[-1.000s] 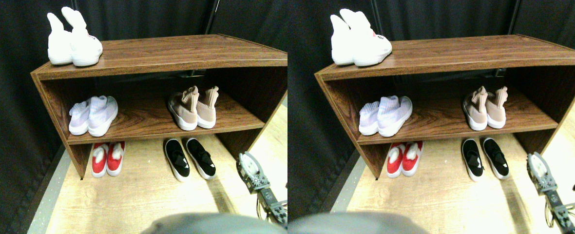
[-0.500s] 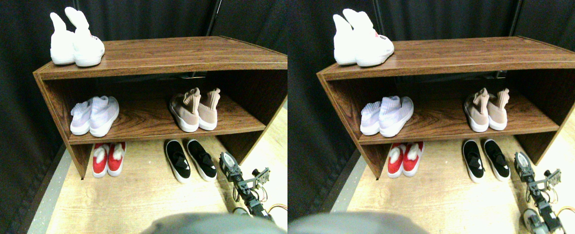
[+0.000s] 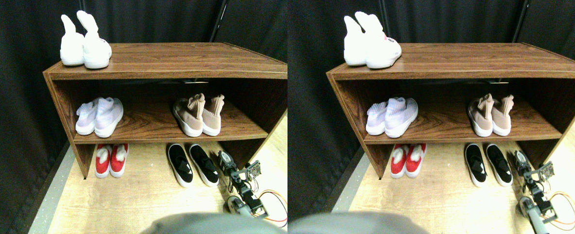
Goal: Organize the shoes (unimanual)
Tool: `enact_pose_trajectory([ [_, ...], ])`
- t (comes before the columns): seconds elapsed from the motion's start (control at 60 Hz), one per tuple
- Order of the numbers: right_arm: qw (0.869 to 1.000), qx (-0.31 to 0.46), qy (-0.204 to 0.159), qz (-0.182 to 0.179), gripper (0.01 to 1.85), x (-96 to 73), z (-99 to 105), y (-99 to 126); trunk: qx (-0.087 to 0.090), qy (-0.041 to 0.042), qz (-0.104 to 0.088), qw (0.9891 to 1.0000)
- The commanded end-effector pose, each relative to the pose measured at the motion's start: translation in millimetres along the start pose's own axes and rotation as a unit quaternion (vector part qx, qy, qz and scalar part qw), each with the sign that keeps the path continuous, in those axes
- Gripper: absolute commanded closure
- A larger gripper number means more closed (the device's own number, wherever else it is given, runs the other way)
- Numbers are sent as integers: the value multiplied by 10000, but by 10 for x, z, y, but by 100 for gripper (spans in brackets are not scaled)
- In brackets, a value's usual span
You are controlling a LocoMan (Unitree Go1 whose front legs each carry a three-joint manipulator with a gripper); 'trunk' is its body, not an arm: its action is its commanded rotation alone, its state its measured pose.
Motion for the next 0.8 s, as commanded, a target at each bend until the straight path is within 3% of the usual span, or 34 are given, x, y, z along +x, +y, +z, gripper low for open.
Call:
enact_pose_trajectory([
  [0.017, 9997, -199, 128, 110, 180, 1, -91, 21, -85, 69, 75, 9999],
  [0.1, 9994, -215, 262, 63, 180, -8, -177, 2, -114, 69, 105, 9999],
  [0.267, 9996, -119, 148, -189, 180, -32, -299, -24, -143, 78, 139, 9998],
  [0.8, 9982, 4, 356, -484, 180, -51, -450, -103, -197, 141, 188, 9995],
])
